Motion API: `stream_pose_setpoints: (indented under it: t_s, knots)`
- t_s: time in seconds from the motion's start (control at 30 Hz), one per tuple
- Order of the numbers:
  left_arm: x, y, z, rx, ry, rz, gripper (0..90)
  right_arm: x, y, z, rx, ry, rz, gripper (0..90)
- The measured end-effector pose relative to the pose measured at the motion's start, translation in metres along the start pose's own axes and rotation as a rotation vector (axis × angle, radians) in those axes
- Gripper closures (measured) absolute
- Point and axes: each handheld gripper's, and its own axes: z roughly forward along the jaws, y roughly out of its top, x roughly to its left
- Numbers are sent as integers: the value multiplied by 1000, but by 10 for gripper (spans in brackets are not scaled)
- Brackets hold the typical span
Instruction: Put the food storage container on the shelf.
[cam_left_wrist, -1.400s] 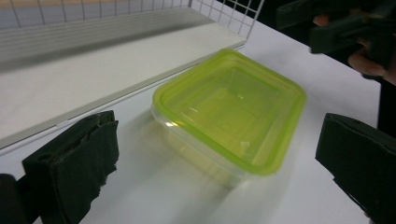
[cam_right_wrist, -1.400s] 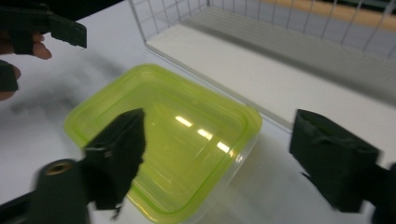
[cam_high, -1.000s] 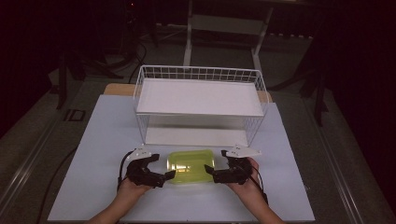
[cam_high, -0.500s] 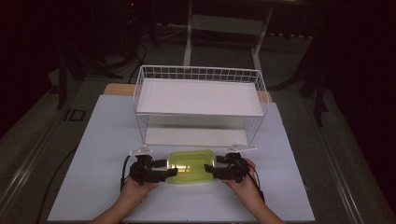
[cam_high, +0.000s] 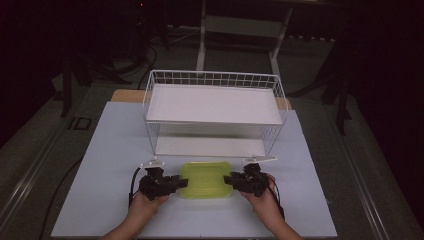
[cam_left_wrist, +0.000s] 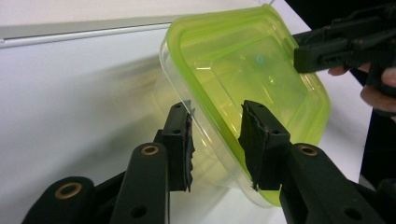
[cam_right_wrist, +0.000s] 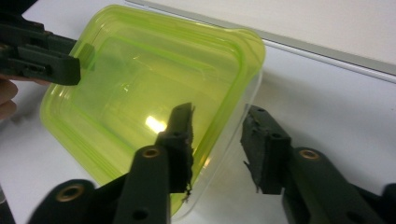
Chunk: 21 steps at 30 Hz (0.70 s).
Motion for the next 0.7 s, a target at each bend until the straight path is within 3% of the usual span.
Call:
stream_pose_setpoints:
  t_s: [0.23,0.4,0.5,0.53,0.57,0.7]
  knots:
    - [-8,-2,-4,2,19,28,688,6,-2,-6,1,-6,7,694]
    - [-10,-2,-5,4,19,23,723,8,-5,-10,2,3,14,707]
    - [-12,-3,-7,3,23,14,761,9,-7,-13,0,37,48,731]
    - [-15,-4,-12,6,43,16,801,17,-8,-16,-5,14,15,777]
    - [-13,-5,-12,8,37,13,806,19,-8,-17,-6,12,-1,787]
    - [-14,-2,-15,-13,28,3,807,22,-3,-20,-21,9,-5,792]
